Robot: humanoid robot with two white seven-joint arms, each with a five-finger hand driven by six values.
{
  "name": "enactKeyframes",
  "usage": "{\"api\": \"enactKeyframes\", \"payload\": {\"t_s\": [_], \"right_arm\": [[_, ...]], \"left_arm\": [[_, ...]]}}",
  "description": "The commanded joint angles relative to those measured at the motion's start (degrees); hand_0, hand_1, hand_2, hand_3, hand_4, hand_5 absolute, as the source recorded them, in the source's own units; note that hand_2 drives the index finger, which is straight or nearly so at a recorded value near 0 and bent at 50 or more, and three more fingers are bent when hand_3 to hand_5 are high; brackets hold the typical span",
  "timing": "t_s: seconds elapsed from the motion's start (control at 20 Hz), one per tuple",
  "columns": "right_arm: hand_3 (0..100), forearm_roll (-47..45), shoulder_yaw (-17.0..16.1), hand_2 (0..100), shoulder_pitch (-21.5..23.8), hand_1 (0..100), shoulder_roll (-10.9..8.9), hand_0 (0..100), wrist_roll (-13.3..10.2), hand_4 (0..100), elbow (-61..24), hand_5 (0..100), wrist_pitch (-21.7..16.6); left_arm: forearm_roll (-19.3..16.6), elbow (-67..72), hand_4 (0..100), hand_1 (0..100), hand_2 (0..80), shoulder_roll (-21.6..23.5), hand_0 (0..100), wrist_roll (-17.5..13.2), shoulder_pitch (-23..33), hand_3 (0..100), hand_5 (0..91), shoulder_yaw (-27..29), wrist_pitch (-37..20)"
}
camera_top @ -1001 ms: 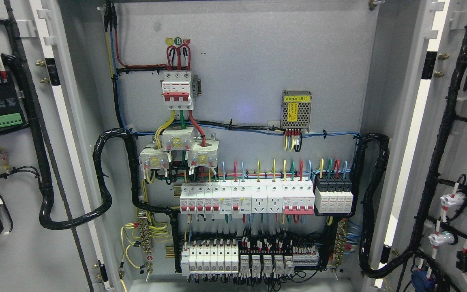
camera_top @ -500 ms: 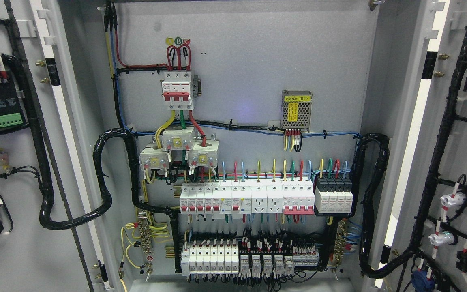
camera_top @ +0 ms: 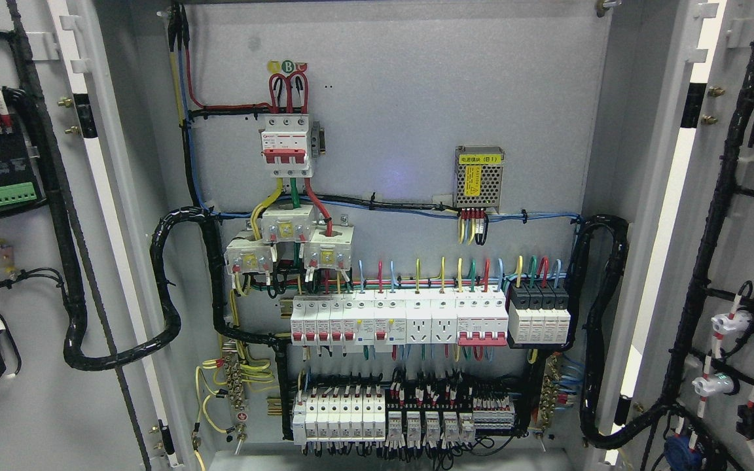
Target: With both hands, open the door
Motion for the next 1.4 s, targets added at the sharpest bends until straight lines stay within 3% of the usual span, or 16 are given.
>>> {"api": "enactKeyframes", "payload": {"t_s": [0.0, 0.3, 0.75, 0.9, 1.2, 1.35], "right_arm": [[0, 4.3, 9.6, 0, 1.3, 0, 5.70, 11, 0.0, 0, 5.8, 0, -2.2], [0, 6.1, 11.4, 0, 2.8, 0, 8.17, 11, 0.0, 0, 13.8, 0, -2.4], [0, 5.9, 11.3, 0, 7.2, 0, 8.61, 11, 0.1, 0, 21.4, 0, -4.9], [0, 5.9, 10.9, 0, 10.5, 0, 8.44, 11, 0.1, 0, 22.4, 0, -6.3], [0, 5.9, 10.7, 0, 13.1, 0, 8.35, 11, 0.2, 0, 29.9, 0, -7.4], [0, 5.8, 10.9, 0, 13.9, 0, 8.17, 11, 0.1, 0, 32.7, 0, -8.8]], "left_arm": [[-2.4, 6.1, 3, 0, 0.0, -2.0, 0, 0.0, 5.1, 0, 0.0, -13.1, -3.7], [-2.3, 19.0, 3, 0, 0.0, -4.5, 0, -0.3, 5.5, 0, 0.0, -15.5, -3.4], [-2.5, 43.8, 3, 0, 0.0, -9.6, 0, -1.1, 0.3, 0, 0.0, -17.4, -2.9], [-2.4, 48.8, 3, 0, 0.0, -10.6, 0, -1.1, -1.8, 0, 0.0, -17.4, 0.4], [-2.4, 58.8, 3, 0, 0.0, -13.4, 0, -1.1, -5.8, 0, 0.0, -17.3, 4.1], [-2.4, 63.7, 3, 0, 0.0, -14.7, 0, -1.7, -7.6, 0, 0.0, -17.3, 8.6]]}}
